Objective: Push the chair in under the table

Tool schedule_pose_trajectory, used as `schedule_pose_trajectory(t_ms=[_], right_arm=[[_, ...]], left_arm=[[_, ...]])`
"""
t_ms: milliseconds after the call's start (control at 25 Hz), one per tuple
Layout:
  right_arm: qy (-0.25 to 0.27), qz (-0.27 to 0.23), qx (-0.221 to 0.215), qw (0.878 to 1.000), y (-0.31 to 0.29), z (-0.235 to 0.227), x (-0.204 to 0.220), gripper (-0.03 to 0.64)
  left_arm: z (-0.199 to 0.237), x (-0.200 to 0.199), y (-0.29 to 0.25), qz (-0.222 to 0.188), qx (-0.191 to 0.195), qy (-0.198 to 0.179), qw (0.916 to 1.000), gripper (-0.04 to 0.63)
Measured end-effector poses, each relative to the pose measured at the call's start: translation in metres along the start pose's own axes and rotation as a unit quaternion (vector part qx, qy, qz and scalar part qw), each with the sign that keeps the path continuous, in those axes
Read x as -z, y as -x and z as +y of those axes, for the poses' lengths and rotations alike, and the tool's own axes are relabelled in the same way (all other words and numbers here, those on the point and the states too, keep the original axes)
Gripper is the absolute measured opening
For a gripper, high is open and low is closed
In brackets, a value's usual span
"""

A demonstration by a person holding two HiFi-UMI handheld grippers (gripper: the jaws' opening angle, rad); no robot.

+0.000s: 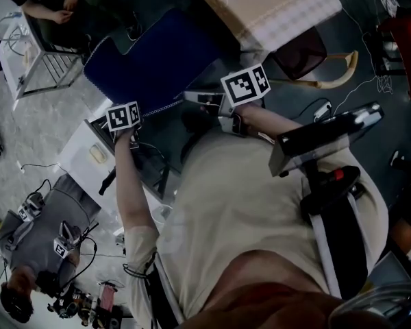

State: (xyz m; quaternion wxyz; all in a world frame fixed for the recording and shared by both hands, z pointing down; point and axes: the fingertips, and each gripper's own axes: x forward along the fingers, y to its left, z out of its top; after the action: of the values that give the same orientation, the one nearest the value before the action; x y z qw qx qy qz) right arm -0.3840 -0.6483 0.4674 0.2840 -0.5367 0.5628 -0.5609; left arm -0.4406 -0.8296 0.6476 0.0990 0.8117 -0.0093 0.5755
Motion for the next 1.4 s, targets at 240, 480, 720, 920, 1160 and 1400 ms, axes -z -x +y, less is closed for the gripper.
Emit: schedule_pose_trajectory(t_ms=[240,480,720,920,1160,1400], right_arm=[[-0.002,-0.002,0.000,1.000,0.008,0.005,0.015,0.012],[-0.004,0.004,0.006,1.000,0.009,0.000,0.017,0.012],[-0.007,0.013,0.009,1.000,0.012,-0.003,0.023,0.012],[-0.004,0.000,0.017,1.000,0.021,-0.006,0.019,0.012],[-0.012,-0.013,0.020,1.000,0.025,-0.010,0.015,0.012],[-0.006,-0.004,0.023,1.000,0.023,-0.008,0.015,0.012]], left_arm=[[-0.003,0.009,0.012,0.001,-0.012,0.010,0.9999,0.192],[-0.003,0.004,0.008,0.000,-0.012,0.016,0.9998,0.190],[-0.010,0.001,0.005,-0.001,-0.007,0.011,0.9999,0.192],[-0.016,-0.008,0.001,-0.007,-0.001,0.003,1.0000,0.192],[-0.013,-0.008,0.002,-0.011,0.003,-0.010,0.9999,0.193],[-0.019,-0.009,0.003,-0.011,0.009,-0.022,0.9996,0.201]])
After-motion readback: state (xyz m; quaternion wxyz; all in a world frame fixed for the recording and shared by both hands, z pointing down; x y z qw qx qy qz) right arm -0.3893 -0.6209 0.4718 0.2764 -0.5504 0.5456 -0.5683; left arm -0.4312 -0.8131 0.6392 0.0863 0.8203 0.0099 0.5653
